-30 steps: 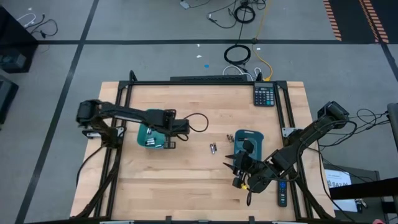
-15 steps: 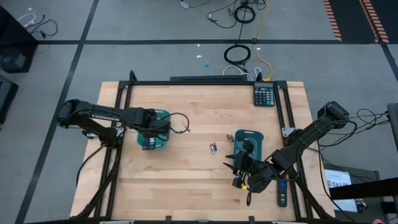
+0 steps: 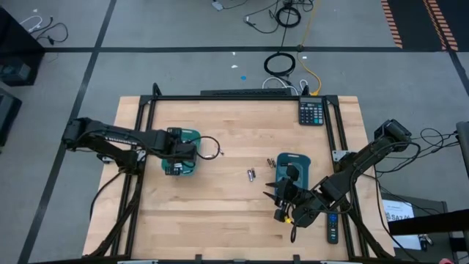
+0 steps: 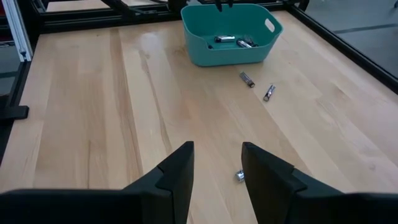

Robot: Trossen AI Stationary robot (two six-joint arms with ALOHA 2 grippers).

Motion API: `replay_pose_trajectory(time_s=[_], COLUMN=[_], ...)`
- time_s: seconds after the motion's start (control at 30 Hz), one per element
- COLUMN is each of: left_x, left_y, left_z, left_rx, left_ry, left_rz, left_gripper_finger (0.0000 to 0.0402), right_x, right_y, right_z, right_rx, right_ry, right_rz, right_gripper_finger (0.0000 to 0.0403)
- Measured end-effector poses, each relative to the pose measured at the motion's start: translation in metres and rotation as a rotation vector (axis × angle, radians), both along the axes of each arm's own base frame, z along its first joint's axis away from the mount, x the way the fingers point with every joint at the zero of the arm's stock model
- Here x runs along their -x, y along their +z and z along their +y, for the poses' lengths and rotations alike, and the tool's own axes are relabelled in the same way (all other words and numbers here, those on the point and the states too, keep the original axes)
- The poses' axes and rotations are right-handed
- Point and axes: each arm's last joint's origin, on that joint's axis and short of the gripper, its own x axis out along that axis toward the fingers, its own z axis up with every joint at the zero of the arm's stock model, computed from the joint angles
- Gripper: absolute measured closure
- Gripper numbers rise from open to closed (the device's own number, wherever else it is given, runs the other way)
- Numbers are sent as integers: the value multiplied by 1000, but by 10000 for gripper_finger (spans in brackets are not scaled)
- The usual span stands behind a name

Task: Sort batteries
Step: Put the silver battery into the green bin

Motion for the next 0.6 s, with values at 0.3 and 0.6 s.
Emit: replay_pose_trajectory(time_s=[0.3, 0.6], left_x=[-38, -77], left_y=[6, -50], left_z=[-1, -1], left_rx=[23, 56], left_ry=[-29, -63], left_rz=[-311, -199], left_gripper_finger=[254, 254], right_x=[-2, -3], right_y=[0, 2], right_z=[-2, -1], right_rx=[-4, 5], right_ry=[-9, 4], right_rz=[-6, -13], right_gripper_finger=[277, 277])
